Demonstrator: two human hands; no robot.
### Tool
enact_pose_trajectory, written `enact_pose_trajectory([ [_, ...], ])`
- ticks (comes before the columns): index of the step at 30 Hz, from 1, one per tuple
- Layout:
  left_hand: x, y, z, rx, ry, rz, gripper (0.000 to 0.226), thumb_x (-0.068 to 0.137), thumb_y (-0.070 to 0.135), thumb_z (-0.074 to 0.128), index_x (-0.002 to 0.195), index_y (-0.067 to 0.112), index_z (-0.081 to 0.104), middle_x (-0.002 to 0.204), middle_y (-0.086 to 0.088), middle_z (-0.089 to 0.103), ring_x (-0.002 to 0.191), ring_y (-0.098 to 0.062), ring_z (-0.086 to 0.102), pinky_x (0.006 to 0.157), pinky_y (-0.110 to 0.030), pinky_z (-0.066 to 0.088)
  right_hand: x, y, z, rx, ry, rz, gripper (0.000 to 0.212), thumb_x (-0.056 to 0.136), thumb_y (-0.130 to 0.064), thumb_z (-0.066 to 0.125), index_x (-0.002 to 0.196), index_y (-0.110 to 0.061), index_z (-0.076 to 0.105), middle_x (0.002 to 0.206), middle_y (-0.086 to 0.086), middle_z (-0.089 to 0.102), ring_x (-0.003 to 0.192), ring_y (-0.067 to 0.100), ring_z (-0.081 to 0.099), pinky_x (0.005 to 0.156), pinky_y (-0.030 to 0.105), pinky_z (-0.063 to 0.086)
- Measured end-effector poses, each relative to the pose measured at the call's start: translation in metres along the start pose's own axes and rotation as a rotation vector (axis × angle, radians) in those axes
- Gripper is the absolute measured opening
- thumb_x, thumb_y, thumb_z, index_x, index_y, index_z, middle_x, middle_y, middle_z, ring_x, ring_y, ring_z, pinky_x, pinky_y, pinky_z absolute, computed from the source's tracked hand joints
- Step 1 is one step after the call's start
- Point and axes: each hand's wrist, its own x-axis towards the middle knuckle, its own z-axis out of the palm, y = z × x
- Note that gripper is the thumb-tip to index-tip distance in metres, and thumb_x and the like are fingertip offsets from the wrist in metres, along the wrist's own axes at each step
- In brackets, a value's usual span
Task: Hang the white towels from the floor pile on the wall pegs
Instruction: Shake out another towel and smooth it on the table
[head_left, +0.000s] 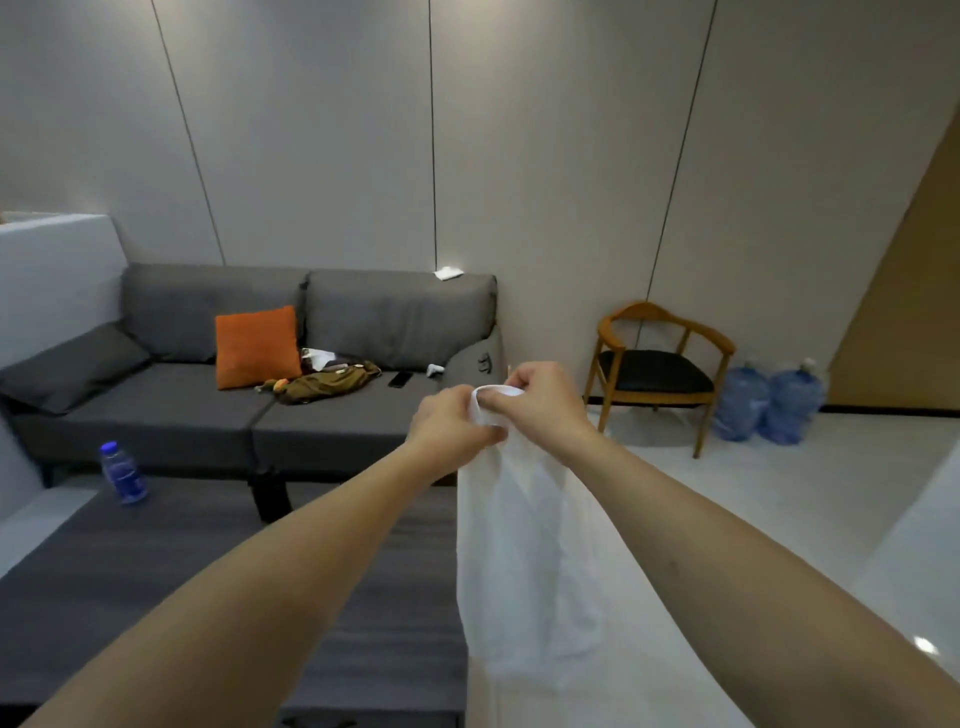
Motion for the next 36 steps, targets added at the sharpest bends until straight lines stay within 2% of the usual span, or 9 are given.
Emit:
enact_pose_trajectory([
  [4, 0.063, 0.018, 0.032, 0.113, 0.156, 0.065, 0.013, 0.075, 0.017, 0.059, 0.07, 0.023, 0.069, 0.07, 0.003, 0.063, 0.071, -0.017, 0.059, 0.053, -0.026, 0.045, 0.045, 0.053, -0.033, -0.078, -0.085, -0.007, 0.049, 0.053, -0.068, 0.078, 0.071, -0.027, 0.058, 0.068, -0.007, 0.058, 0.063, 0.01, 0.056, 0.05, 0.029, 0.041],
  [10, 0.166, 0.037, 0.042, 0.321, 0.321, 0.03, 0.026, 0.07, 0.009, 0.051, 0.076, 0.023, 0.071, 0.084, -0.007, 0.068, 0.077, -0.028, 0.056, 0.068, -0.029, 0.042, 0.122, 0.163, -0.081, -0.437, -0.315, 0.108, 0.026, 0.082, -0.037, 0.075, 0.087, -0.014, 0.064, 0.083, 0.005, 0.065, 0.074, 0.02, 0.064, 0.066, 0.035, 0.056],
  [14, 0.206, 0.041, 0.065, 0.465, 0.071, -0.097, 0.027, 0.078, 0.01, 0.056, 0.094, 0.025, 0.072, 0.103, -0.005, 0.07, 0.09, -0.023, 0.059, 0.076, -0.031, 0.049, 0.176, 0.198, -0.117, -0.269, -0.227, 0.11, 0.022, 0.091, -0.03, 0.06, 0.075, -0.017, 0.065, 0.077, 0.006, 0.065, 0.076, 0.025, 0.064, 0.069, 0.039, 0.055],
  [18, 0.228, 0.084, 0.144, 0.278, -0.241, 0.075, 0.045, 0.071, 0.031, 0.08, 0.114, 0.03, 0.065, 0.108, 0.008, 0.066, 0.101, -0.014, 0.059, 0.086, -0.031, 0.05, 0.223, 0.185, -0.112, -0.1, -0.199, -0.021, 0.02, 0.085, -0.023, 0.059, 0.066, -0.017, 0.063, 0.069, 0.003, 0.062, 0.071, 0.024, 0.06, 0.062, 0.033, 0.049],
  [23, 0.279, 0.086, 0.168, -0.059, 0.004, -0.045, 0.011, 0.084, 0.028, 0.066, 0.089, 0.023, 0.075, 0.086, -0.003, 0.072, 0.085, -0.019, 0.066, 0.07, -0.033, 0.055, 0.275, 0.203, -0.106, -0.203, -0.132, -0.133, 0.012, 0.076, -0.029, 0.071, 0.07, -0.024, 0.062, 0.073, -0.005, 0.061, 0.07, 0.015, 0.057, 0.053, 0.027, 0.039],
  [26, 0.317, 0.068, 0.142, -0.058, 0.107, -0.075, 0.018, 0.084, 0.017, 0.058, 0.081, 0.026, 0.073, 0.083, 0.002, 0.069, 0.083, -0.016, 0.063, 0.062, -0.027, 0.047, 0.305, 0.235, -0.111, -0.264, -0.218, -0.02, 0.018, 0.084, -0.033, 0.073, 0.071, -0.024, 0.065, 0.072, -0.001, 0.065, 0.072, 0.019, 0.062, 0.059, 0.034, 0.049],
  [30, 0.371, 0.055, 0.126, -0.072, 0.02, -0.062, 0.018, 0.083, 0.014, 0.063, 0.094, 0.027, 0.072, 0.093, 0.002, 0.07, 0.089, -0.015, 0.064, 0.068, -0.026, 0.048, 0.354, 0.227, -0.089, 0.165, -0.153, 0.066, 0.03, 0.083, -0.025, 0.072, 0.067, -0.004, 0.058, 0.067, 0.008, 0.054, 0.063, 0.025, 0.052, 0.056, 0.039, 0.044],
  [32, 0.399, 0.056, 0.124, -0.162, -0.076, -0.026, 0.018, 0.081, 0.015, 0.069, 0.097, 0.024, 0.072, 0.095, 0.001, 0.072, 0.089, -0.014, 0.067, 0.071, -0.026, 0.054, 0.387, 0.201, -0.072, 0.376, -0.089, 0.054, 0.033, 0.074, -0.023, 0.076, 0.061, -0.012, 0.048, 0.063, 0.007, 0.04, 0.061, 0.018, 0.041, 0.054, 0.034, 0.033],
  [36, 0.458, 0.055, 0.103, -0.344, -0.08, -0.016, 0.014, 0.082, 0.021, 0.07, 0.096, 0.02, 0.074, 0.091, 0.0, 0.075, 0.086, -0.014, 0.072, 0.071, -0.03, 0.059, 0.454, 0.153, -0.034, 0.528, -0.145, -0.037, 0.022, 0.069, -0.021, 0.083, 0.075, -0.005, 0.07, 0.073, 0.01, 0.07, 0.071, 0.023, 0.07, 0.063, 0.041, 0.058],
])
